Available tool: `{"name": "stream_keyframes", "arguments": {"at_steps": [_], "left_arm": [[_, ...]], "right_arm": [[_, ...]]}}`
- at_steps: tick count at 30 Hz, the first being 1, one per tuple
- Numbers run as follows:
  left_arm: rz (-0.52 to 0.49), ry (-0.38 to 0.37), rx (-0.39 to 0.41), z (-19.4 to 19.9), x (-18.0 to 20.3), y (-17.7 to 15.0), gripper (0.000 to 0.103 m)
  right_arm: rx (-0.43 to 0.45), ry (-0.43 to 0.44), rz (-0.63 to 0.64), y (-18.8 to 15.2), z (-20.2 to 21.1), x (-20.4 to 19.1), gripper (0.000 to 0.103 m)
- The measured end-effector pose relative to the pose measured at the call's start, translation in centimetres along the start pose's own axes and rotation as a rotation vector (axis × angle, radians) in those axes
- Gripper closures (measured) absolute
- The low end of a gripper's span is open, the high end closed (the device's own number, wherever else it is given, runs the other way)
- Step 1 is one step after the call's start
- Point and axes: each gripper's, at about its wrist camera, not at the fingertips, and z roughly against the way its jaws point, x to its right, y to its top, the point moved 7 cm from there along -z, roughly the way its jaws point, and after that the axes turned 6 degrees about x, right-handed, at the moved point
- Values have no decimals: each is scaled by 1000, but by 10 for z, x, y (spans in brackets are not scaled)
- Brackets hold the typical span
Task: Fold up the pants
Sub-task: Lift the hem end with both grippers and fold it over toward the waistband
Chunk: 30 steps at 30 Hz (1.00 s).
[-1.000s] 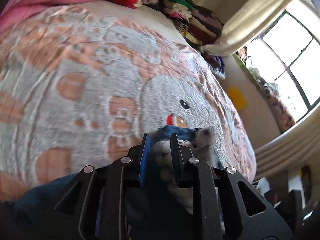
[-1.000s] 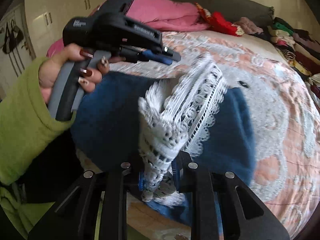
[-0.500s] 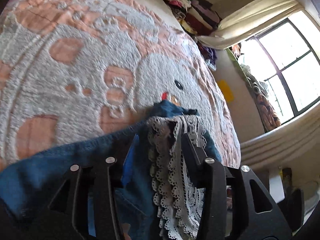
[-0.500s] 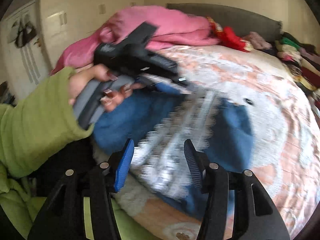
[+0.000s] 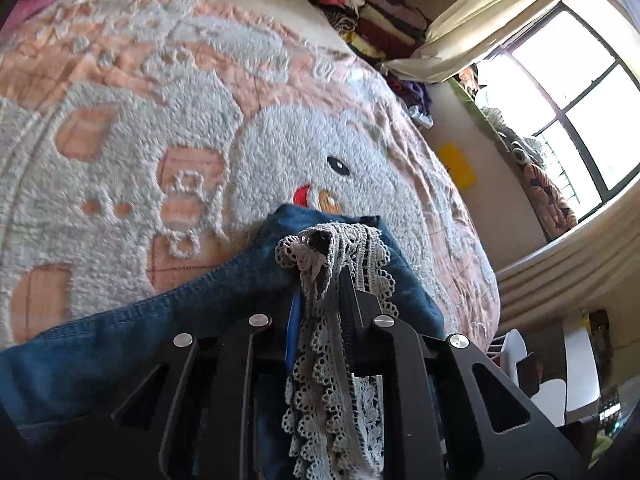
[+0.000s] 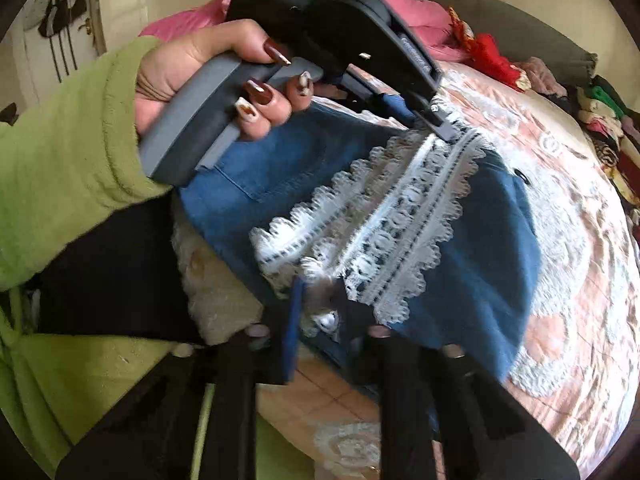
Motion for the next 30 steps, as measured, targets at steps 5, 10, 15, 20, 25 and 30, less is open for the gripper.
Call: {"name": "stream_keyframes", "arguments": {"at_steps": [5,10,15,20,25,30], "left_arm": [[17,32,-9,-3,-12,-1,92],[4,45,-16,-4,-14,-4,88],[0,58,-23,-8,-15,-5,85],[-18,78,-17,-10,-13,-6,92],[-60,94,66,24,-5,1,93],[-22,153,39,24,-28,-5,92]], "right_arm": [[104,75,-101,25,7,-4,93],[57,71,-111,15,-14,-8,81],[96,-2,9,15,-6,-21,51],[-1,-105,70,3,-31,-22,58],[75,-18,-8,18,-10,-18,83],[52,39,19,14,-18,-23,80]]}}
